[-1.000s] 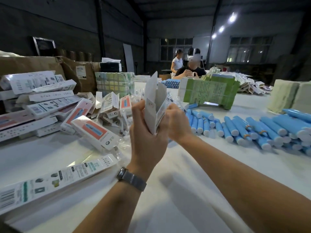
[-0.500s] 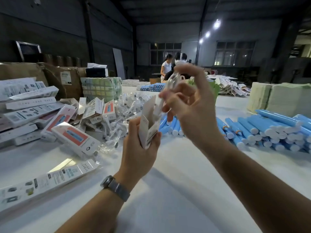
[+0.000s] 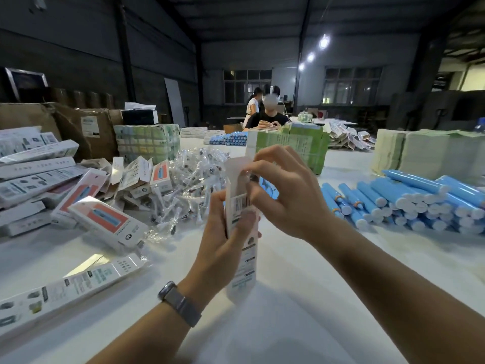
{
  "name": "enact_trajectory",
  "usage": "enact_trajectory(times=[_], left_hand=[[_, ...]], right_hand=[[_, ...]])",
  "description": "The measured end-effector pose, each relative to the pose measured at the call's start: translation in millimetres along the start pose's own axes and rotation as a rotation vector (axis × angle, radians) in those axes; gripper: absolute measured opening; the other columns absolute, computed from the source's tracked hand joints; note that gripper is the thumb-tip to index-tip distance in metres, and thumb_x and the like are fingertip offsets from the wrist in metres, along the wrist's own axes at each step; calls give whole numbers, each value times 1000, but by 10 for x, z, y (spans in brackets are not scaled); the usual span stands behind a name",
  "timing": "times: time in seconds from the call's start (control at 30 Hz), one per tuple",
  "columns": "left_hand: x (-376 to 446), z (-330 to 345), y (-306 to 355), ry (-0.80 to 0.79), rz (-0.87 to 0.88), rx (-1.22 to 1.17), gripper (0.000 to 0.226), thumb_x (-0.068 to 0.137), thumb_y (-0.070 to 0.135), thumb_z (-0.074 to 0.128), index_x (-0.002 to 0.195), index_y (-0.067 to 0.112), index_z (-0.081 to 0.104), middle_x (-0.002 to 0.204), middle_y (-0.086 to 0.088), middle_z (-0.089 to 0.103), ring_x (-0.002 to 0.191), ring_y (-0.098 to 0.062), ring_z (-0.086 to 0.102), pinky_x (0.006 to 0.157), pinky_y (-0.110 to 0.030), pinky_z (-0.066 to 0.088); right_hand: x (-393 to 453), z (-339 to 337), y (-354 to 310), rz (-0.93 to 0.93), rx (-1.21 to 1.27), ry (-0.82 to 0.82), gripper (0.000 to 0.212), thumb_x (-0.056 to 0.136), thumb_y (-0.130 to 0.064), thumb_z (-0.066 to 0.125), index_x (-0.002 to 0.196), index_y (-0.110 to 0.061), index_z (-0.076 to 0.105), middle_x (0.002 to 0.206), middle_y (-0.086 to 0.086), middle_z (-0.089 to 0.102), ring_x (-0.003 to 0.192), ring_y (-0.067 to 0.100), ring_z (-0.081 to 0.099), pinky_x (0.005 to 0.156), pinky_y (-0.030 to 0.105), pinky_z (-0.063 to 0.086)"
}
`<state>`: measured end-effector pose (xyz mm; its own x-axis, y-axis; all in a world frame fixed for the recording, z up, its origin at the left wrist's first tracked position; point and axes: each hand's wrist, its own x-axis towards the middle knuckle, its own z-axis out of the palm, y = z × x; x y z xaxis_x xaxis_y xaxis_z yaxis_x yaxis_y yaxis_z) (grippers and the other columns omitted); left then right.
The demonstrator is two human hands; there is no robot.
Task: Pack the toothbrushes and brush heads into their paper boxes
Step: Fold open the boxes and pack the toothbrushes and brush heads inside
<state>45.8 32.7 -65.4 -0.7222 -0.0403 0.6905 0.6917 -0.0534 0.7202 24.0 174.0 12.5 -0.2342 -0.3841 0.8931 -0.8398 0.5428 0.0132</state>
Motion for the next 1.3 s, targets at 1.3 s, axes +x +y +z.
enact_trajectory(times=[1.3], left_hand=[[-14, 93, 141, -23, 71, -62, 30, 97, 24, 45, 104, 52, 53, 106, -2, 69, 85, -39, 72, 68, -37, 60]], right_hand=[[-276, -45, 4, 474, 945, -119, 17, 84, -13, 69, 87, -30, 72, 98, -13, 67, 77, 8, 64, 58, 21, 53]])
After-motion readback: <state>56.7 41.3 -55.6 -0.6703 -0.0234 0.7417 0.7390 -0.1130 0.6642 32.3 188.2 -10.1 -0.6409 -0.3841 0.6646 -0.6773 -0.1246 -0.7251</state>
